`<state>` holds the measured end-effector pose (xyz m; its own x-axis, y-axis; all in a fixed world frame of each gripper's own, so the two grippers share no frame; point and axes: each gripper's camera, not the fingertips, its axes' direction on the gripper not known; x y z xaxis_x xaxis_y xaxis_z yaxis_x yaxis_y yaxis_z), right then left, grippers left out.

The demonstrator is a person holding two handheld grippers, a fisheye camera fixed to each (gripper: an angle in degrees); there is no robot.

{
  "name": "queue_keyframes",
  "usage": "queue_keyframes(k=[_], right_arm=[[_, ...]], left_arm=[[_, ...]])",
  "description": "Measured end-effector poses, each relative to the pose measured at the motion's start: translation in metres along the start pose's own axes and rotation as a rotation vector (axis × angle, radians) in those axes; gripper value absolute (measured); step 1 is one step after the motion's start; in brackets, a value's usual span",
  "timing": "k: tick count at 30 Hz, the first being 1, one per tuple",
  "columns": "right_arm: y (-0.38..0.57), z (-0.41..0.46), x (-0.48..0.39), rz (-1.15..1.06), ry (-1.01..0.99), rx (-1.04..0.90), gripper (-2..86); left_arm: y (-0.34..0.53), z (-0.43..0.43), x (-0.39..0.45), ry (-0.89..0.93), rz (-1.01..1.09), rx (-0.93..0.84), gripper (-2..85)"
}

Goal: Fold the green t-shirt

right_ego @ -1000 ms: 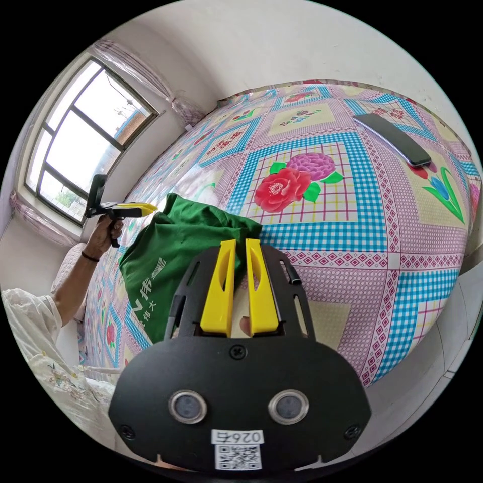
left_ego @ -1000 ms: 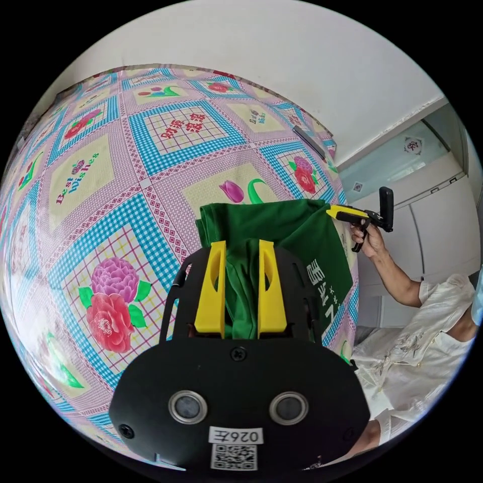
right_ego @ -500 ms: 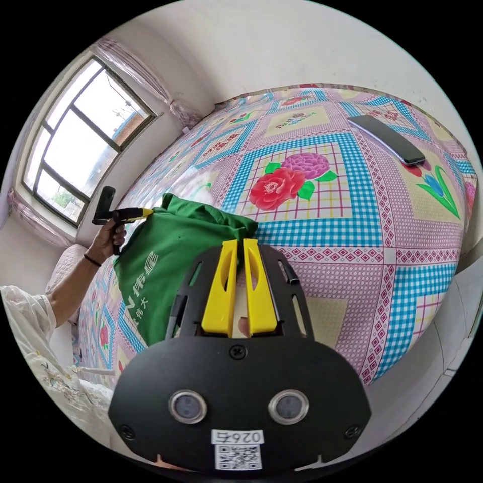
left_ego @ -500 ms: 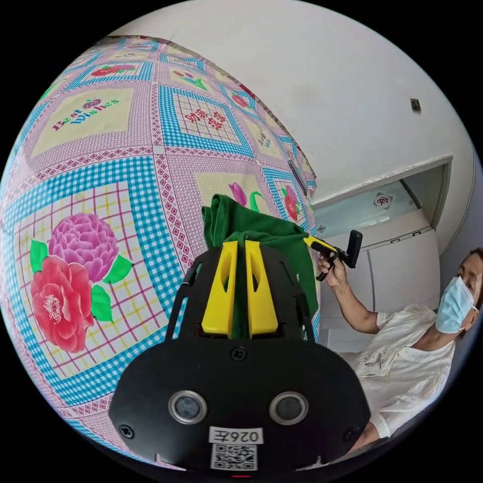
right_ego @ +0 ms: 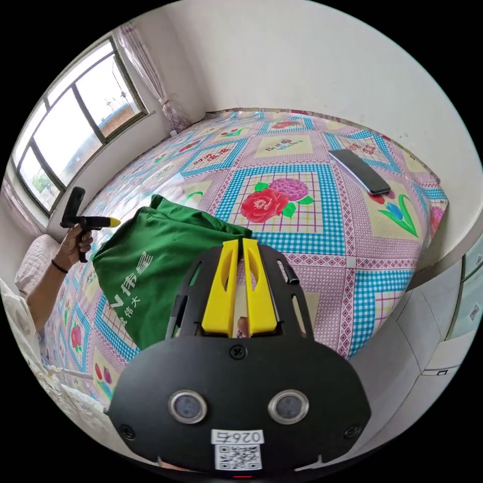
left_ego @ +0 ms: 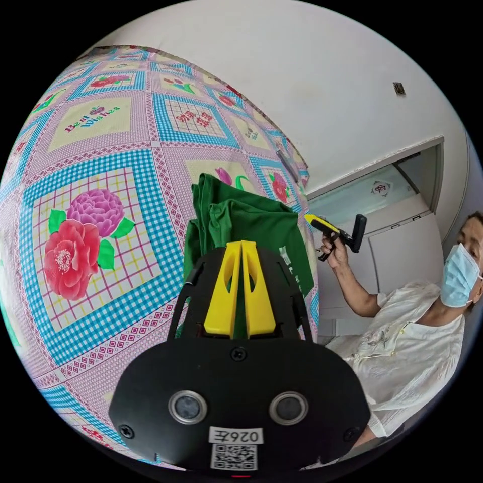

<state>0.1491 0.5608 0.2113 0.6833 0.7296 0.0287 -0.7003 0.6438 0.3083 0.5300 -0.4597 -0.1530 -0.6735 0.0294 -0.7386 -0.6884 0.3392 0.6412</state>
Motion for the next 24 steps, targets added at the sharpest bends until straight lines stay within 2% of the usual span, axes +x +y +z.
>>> queue_keyframes(k=[2, 3, 7, 11, 16, 18, 21, 23, 24], right_arm=[[0.006, -0.001, -0.031, -0.084, 0.002, 0.024, -0.9], [0.007, 0.002, -0.039, -0.109, -0.004, 0.020, -0.9], [0.022, 0.050, -0.063, -0.188, 0.047, -0.119, -0.9], [0.032, 0.051, -0.021, -0.085, -0.077, -0.113, -0.9], [0.033, 0.029, -0.016, -0.082, -0.056, -0.044, -1.0], [0.031, 0.029, -0.024, -0.116, -0.069, -0.021, -1.0], [0.022, 0.045, -0.031, -0.146, -0.067, -0.016, -1.0], [0.017, 0.072, -0.024, -0.161, 0.019, -0.085, -1.0], [0.018, 0.079, -0.021, -0.173, 0.028, -0.116, -1.0]], left_arm=[[0.000, 0.027, -0.007, -0.128, -0.040, -0.136, -0.9], [0.000, 0.030, -0.009, -0.139, -0.044, -0.142, -0.9], [0.015, 0.009, -0.020, -0.095, -0.129, 0.030, -1.0], [0.043, -0.011, -0.032, -0.204, -0.254, 0.044, -1.0], [0.085, -0.012, 0.016, -0.042, -0.148, 0.172, -1.0], [0.101, 0.002, 0.036, -0.059, -0.125, 0.189, -1.0], [0.118, 0.026, 0.048, -0.232, -0.155, 0.146, -1.0], [0.132, 0.035, 0.035, -0.406, -0.257, 0.107, -1.0], [0.136, 0.034, 0.034, -0.367, -0.238, 0.129, -1.0]])
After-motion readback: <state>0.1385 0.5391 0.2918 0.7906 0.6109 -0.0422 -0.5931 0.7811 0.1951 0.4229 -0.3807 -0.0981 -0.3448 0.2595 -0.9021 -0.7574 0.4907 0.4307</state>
